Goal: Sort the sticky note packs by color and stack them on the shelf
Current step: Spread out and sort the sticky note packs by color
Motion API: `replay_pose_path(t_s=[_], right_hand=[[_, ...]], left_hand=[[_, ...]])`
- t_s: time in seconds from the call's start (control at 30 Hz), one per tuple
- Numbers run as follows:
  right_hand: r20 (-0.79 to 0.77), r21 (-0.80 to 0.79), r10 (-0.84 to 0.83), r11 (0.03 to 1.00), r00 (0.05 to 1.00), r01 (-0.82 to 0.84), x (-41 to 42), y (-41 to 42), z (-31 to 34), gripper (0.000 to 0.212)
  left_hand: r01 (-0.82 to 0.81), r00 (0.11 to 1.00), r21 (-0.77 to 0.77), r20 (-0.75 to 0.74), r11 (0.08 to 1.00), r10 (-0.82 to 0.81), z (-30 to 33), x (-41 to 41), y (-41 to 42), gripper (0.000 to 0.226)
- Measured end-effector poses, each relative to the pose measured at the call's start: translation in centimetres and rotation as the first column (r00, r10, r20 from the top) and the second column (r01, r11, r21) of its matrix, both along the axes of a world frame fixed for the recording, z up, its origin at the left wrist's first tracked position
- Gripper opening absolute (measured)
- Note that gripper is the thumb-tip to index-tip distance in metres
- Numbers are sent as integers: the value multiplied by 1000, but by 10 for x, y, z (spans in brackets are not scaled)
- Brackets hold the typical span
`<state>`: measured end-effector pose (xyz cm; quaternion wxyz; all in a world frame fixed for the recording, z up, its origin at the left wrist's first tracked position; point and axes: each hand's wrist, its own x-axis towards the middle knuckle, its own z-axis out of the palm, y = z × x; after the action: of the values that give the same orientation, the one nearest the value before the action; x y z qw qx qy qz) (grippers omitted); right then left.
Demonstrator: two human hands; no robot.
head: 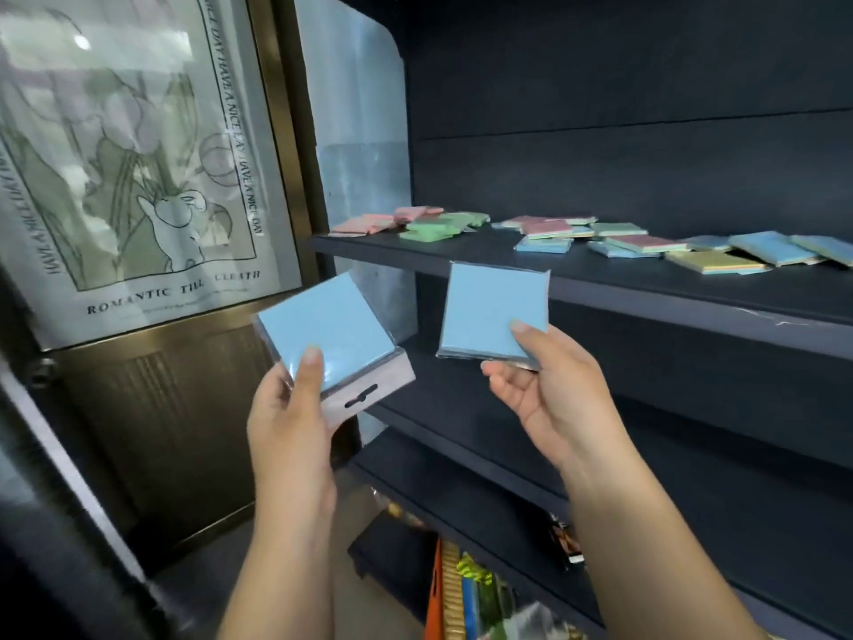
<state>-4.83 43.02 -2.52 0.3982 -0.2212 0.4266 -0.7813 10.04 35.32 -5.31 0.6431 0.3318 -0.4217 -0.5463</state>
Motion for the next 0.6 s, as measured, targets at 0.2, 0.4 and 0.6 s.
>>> replay_pose_path(t_s=[0.2,0.4,0.6], right_hand=[[-98,26,-105,994,990,108,-10,-53,7,5],[-188,13,-152,987,970,158,-53,-117,12,7],[-238,-10,-219,975,946,224,-106,-178,39,9]], left_hand=[[85,996,15,-27,996,-84,-2,-15,-63,8],[212,977,4,14,977,-212,3,-76,-132,10],[232,971,-68,83,970,-226,30,-142,-214,11]])
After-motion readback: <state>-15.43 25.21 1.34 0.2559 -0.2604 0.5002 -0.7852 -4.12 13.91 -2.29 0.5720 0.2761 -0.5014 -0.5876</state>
